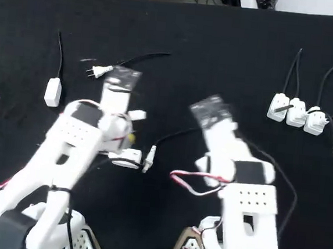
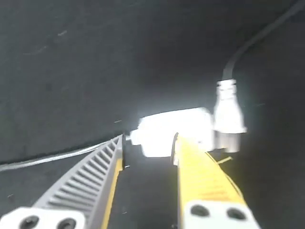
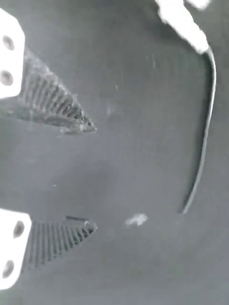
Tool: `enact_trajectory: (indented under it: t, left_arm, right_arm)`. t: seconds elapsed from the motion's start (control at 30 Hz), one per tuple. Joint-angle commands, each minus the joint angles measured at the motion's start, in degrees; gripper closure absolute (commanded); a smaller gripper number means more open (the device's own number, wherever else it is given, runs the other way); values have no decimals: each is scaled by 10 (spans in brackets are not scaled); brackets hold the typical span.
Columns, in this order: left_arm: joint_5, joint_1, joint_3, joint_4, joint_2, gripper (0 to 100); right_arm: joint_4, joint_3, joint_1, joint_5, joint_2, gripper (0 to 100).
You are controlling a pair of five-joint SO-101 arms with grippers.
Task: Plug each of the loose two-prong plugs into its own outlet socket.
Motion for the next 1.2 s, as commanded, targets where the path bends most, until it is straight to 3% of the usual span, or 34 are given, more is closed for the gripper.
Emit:
enact_trajectory:
  t: [0.0,0.17,0.27,0.5,0.67,0.87,1.0,1.17]
  left_arm:
    - [-46,-121,60,-8,-47,822]
    - [-88,-309,124,-4,-76,820]
    - [-106,-375,154,-7,-81,822]
    - [-253,-459,169,-9,-81,823]
    - [-258,-521,175,-9,-81,823]
    - [-259,-571,175,-9,-81,822]
    - [-301,-572,175,-6,-81,823]
    - [-304,-574,181,-4,-81,823]
  right_arm:
    - [0,-6,-102,82,-5,730]
    - [-22,0,-200,235,-5,730]
    - [-49,11,-238,281,-4,729]
    - [-52,26,-322,346,-3,728]
    - [-57,41,-349,447,-3,730]
    - [-91,22,-349,451,29,730]
    - [-105,-12,-346,455,122,730]
    - [-105,-89,-344,510,233,730]
